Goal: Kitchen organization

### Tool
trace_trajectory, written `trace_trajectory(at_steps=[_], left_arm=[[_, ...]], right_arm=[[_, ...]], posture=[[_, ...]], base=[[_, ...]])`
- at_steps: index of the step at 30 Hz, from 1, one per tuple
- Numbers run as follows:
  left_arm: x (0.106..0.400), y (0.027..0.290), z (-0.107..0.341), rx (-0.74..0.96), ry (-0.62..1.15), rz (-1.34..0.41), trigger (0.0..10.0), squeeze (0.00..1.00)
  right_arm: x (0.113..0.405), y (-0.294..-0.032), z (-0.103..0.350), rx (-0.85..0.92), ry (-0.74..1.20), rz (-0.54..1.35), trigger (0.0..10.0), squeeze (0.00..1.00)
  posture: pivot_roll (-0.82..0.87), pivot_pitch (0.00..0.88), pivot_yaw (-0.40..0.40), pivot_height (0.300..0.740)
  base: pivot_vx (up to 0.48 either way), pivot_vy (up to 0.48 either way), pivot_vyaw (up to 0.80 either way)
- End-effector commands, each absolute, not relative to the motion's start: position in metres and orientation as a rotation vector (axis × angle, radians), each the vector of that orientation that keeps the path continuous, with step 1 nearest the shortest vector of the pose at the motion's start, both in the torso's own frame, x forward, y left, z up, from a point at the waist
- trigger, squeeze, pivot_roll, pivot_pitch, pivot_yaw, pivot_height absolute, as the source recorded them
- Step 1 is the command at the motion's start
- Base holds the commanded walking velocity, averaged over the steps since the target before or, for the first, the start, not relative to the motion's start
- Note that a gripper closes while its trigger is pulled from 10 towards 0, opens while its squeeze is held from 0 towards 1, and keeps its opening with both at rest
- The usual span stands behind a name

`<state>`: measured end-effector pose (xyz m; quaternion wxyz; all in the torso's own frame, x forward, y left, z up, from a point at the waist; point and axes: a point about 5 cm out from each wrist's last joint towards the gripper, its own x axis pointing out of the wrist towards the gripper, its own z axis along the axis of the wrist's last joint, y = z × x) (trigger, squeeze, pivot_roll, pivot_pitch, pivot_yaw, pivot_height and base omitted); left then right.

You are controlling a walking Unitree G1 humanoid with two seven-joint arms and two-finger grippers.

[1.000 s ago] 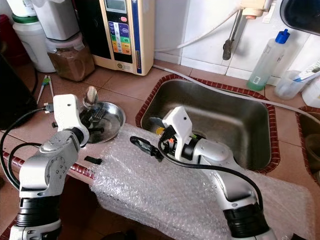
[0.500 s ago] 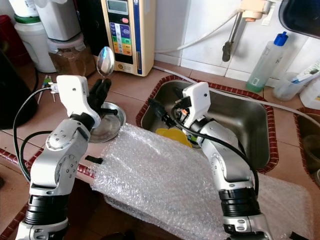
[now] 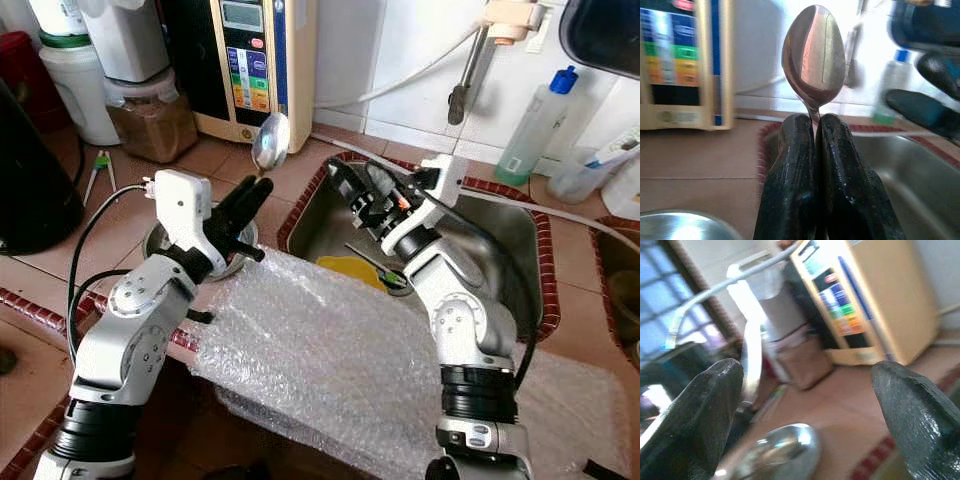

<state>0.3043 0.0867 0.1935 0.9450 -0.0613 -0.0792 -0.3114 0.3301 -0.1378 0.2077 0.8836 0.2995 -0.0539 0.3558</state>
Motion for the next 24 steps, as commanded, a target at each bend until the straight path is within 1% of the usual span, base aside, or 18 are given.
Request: trace_trajectory(at_steps=[1,5,10,11,12,13,14,16,23,24], left_arm=[[0.297,0.077,0.196,-0.105,-0.172,-0.716,0.0,0.00],[0.289,0.066,0.195,-0.092,-0.169,-0.803,0.0,0.00],[0.283,0.061,0.190,-0.091,-0.151,-0.843,0.0,0.00],[0.282,0.059,0.190,-0.092,-0.153,-0.854,0.0,0.00],[0.281,0.058,0.190,-0.097,-0.153,-0.862,0.0,0.00],[0.280,0.058,0.190,-0.100,-0.153,-0.868,0.0,0.00],[0.279,0.057,0.190,-0.100,-0.153,-0.869,0.0,0.00],[0.279,0.058,0.189,-0.095,-0.149,-0.868,0.0,0.00],[0.280,0.059,0.189,-0.102,-0.153,-0.859,0.0,0.00],[0.281,0.059,0.189,-0.103,-0.152,-0.850,0.0,0.00]], right_arm=[[0.325,-0.135,0.214,0.623,-0.115,0.799,10.0,0.00],[0.324,-0.130,0.213,0.615,-0.103,0.801,10.0,0.00],[0.326,-0.126,0.213,0.619,-0.086,0.809,10.0,0.00],[0.327,-0.126,0.213,0.618,-0.086,0.804,9.1,0.00],[0.328,-0.127,0.214,0.616,-0.090,0.795,5.2,0.00],[0.328,-0.127,0.214,0.614,-0.094,0.790,5.2,0.00],[0.330,-0.128,0.214,0.611,-0.102,0.767,0.0,0.00],[0.336,-0.133,0.216,0.617,-0.118,0.707,0.0,0.00],[0.339,-0.138,0.213,0.619,-0.098,0.662,0.0,0.00],[0.340,-0.140,0.210,0.595,-0.084,0.644,0.0,0.00]], posture=[[-0.06,0.037,-0.018,0.740],[-0.06,0.036,-0.020,0.740],[-0.06,0.036,-0.022,0.740],[-0.06,0.036,-0.023,0.740],[-0.06,0.036,-0.024,0.740],[-0.06,0.036,-0.024,0.740],[-0.06,0.035,-0.025,0.740],[-0.06,0.036,-0.026,0.740],[-0.06,0.036,-0.031,0.740],[-0.06,0.035,-0.032,0.740]], base=[[0.000,0.000,0.00],[0.000,0.000,0.00],[0.000,0.000,0.00],[0.000,0.000,0.00],[0.000,0.000,0.00],[0.000,0.000,0.00],[0.000,0.000,0.00],[0.000,0.000,0.00],[0.000,0.000,0.00],[0.000,0.000,0.00]])
